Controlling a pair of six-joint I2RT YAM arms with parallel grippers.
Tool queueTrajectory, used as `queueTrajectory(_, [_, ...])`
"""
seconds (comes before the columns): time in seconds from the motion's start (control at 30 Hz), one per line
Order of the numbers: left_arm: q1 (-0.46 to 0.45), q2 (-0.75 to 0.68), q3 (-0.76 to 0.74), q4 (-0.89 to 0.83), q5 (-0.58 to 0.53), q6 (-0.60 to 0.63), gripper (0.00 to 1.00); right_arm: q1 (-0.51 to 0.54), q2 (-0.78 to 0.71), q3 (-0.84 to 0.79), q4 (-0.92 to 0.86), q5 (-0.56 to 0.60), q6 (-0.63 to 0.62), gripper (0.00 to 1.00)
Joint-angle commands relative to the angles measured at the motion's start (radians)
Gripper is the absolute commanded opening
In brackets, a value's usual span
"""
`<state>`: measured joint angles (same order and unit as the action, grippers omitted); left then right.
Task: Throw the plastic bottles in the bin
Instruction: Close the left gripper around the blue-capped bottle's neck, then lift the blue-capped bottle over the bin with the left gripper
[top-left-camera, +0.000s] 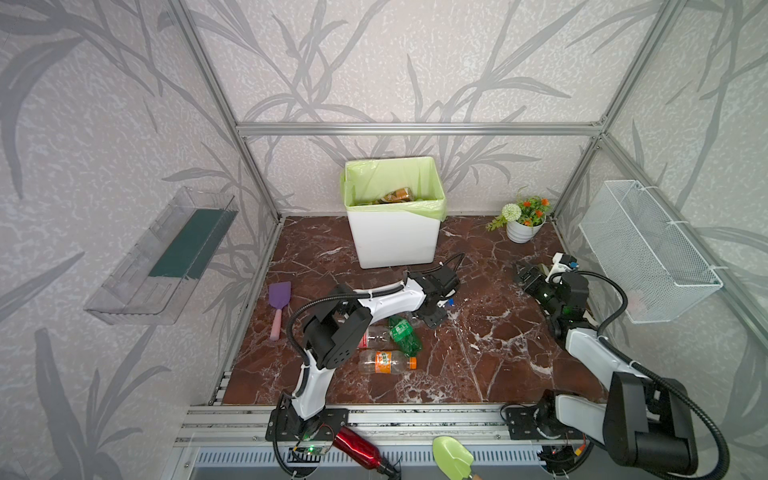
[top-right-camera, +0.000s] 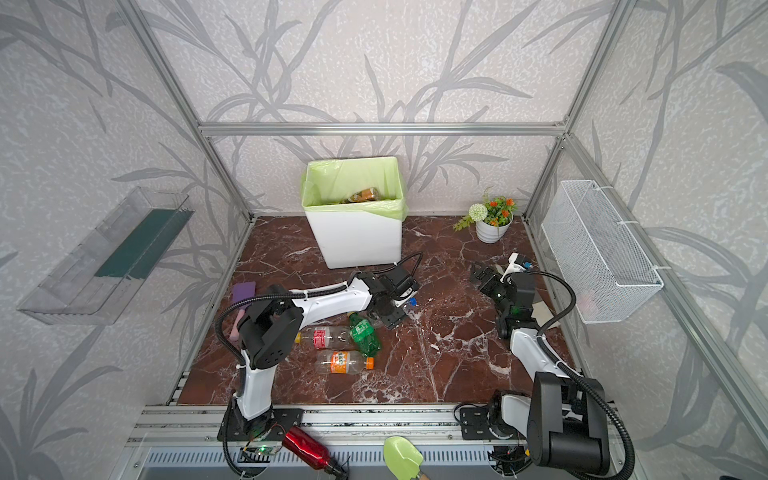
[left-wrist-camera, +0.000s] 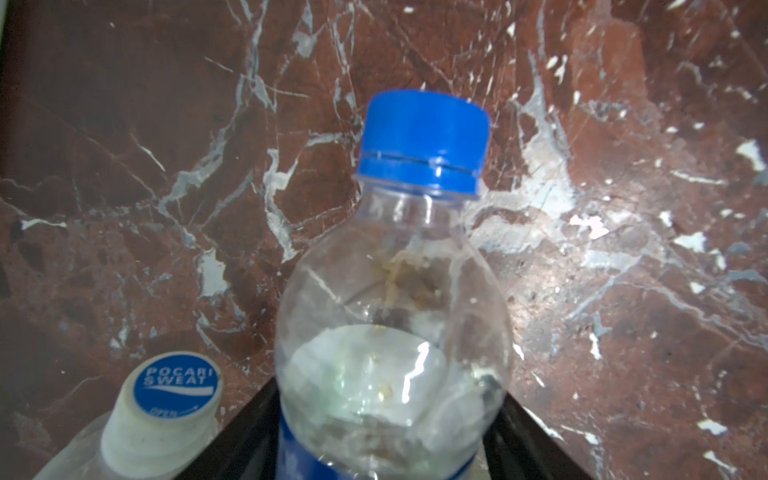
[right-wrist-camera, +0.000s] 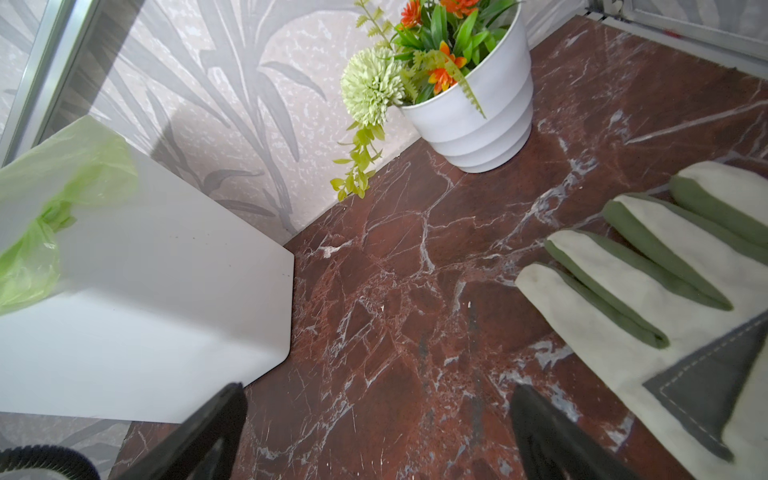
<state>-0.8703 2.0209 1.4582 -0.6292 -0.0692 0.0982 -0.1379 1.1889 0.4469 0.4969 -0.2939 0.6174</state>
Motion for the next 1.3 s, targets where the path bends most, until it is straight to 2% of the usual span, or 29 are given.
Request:
queueTrajectory(0.0, [-0.002, 0.014, 0.040, -0.032, 0.002, 0.035, 0.67, -0.009, -0.019, -0.011, 0.021, -0.017, 0.005, 0.99])
queueTrajectory(0.3, [-0.003, 0.017, 0.085, -0.029, -0.011, 0.053, 0.51, -0.021, -0.029, -0.019, 0.024, -0.028, 0.009, 0.99])
queueTrajectory(0.43, [-0.001, -0.023, 0.113, -0.011, 0.004, 0.051, 0.49, -0.029, -0.037, -0.020, 0.022, -0.032, 0.011, 0.99])
queueTrajectory(0.53, [-0.001, -0.116, 0.087, 0.060, 0.027, 0.035, 0.49, -0.038, -0.045, -0.022, 0.016, -0.034, 0.010, 0.99])
queueTrajectory(0.63, [-0.001, -0.257, 0.032, 0.170, -0.028, 0.023, 0.44, -0.049, -0.054, -0.024, 0.014, -0.039, 0.006, 0.99])
queueTrajectory(0.77, [0.018, -0.470, -0.030, 0.356, -0.094, 0.113, 0.43, -0.063, -0.057, -0.023, 0.005, -0.047, -0.001, 0.99])
queueTrajectory(0.9, [0.093, -0.601, 0.094, 0.396, -0.124, 0.176, 0.43, -0.066, -0.057, -0.030, 0.015, -0.056, 0.005, 0.99])
queueTrajectory(1.03, [0.172, -0.662, 0.213, 0.531, -0.119, 0.226, 0.48, -0.066, -0.065, -0.030, 0.022, -0.070, 0.011, 0.99])
queueTrajectory(1.17, [0.276, -0.561, 0.397, 0.482, -0.081, 0.159, 0.48, -0.066, -0.086, -0.025, 0.020, -0.086, 0.012, 0.99])
queueTrajectory(1.27, [0.378, -0.371, 0.563, 0.284, -0.011, 0.001, 0.48, -0.066, -0.098, -0.024, 0.012, -0.086, 0.011, 0.99])
